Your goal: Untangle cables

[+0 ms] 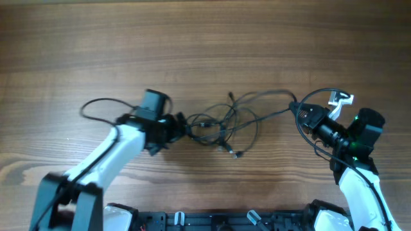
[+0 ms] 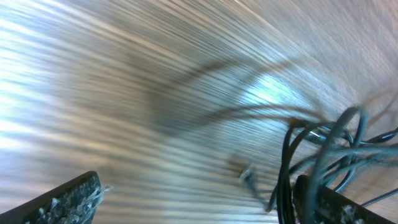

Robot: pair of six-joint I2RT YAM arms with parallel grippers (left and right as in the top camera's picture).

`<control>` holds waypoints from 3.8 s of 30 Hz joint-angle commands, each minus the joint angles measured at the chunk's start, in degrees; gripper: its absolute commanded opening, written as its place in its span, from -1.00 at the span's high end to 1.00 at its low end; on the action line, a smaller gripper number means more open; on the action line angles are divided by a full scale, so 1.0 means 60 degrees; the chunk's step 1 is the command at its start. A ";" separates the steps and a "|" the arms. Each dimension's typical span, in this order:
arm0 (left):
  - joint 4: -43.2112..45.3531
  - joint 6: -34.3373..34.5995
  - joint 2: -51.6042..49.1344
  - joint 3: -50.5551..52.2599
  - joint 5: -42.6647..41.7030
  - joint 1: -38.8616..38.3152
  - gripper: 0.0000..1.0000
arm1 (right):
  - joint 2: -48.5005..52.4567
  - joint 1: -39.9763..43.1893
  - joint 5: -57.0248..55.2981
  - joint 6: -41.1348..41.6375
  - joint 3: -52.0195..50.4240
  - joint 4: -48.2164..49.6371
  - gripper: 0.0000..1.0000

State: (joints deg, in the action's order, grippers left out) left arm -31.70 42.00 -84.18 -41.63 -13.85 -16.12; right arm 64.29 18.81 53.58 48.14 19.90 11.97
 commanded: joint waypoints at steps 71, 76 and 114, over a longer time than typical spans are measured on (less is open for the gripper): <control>-0.1770 0.2029 0.2958 -0.0047 -0.0907 0.1606 -1.00 | 0.4091 -0.8848 -0.3439 -0.3490 0.4452 -0.1472 0.91; -0.1610 0.1785 0.2958 -0.0047 -0.1982 0.1177 -1.00 | 0.1887 -0.7395 -0.2481 -0.3027 0.4452 -0.1617 0.91; 0.0994 0.4098 -0.1712 0.0382 0.3213 -0.1978 0.92 | 0.0535 -0.6823 -0.5865 -0.4146 0.5395 -0.3898 0.91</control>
State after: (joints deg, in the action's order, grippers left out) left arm -23.07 71.57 -91.68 -42.06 0.10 -32.75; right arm 68.53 -24.49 29.45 27.42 46.17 -5.02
